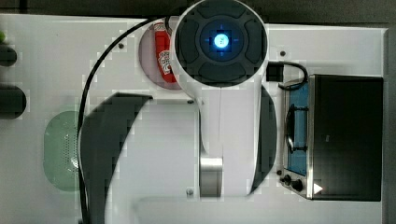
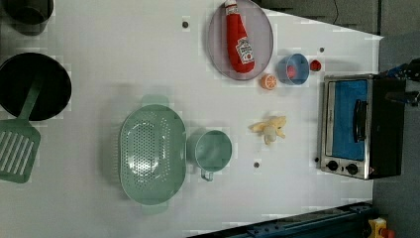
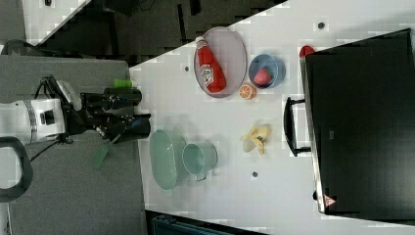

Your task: Pick banana from table and place on oven.

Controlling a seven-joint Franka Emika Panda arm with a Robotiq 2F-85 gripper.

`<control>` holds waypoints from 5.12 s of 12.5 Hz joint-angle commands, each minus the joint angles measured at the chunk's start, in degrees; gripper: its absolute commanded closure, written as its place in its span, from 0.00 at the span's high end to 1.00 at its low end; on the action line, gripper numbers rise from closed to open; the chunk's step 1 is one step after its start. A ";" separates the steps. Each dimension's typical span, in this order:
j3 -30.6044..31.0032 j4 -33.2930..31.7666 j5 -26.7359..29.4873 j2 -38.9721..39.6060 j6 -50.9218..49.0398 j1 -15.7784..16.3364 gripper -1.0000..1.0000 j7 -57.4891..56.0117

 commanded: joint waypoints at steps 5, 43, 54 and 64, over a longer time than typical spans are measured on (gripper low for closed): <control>-1.97 -19.09 -0.61 -26.35 -9.70 -2.47 1.00 3.53; -0.33 -37.01 -0.60 10.06 50.58 -1.91 0.25 3.41; -8.54 -14.04 -0.71 -5.26 10.72 -4.14 0.25 -4.93; -27.00 -11.58 -1.04 8.38 23.85 -7.01 0.25 -28.25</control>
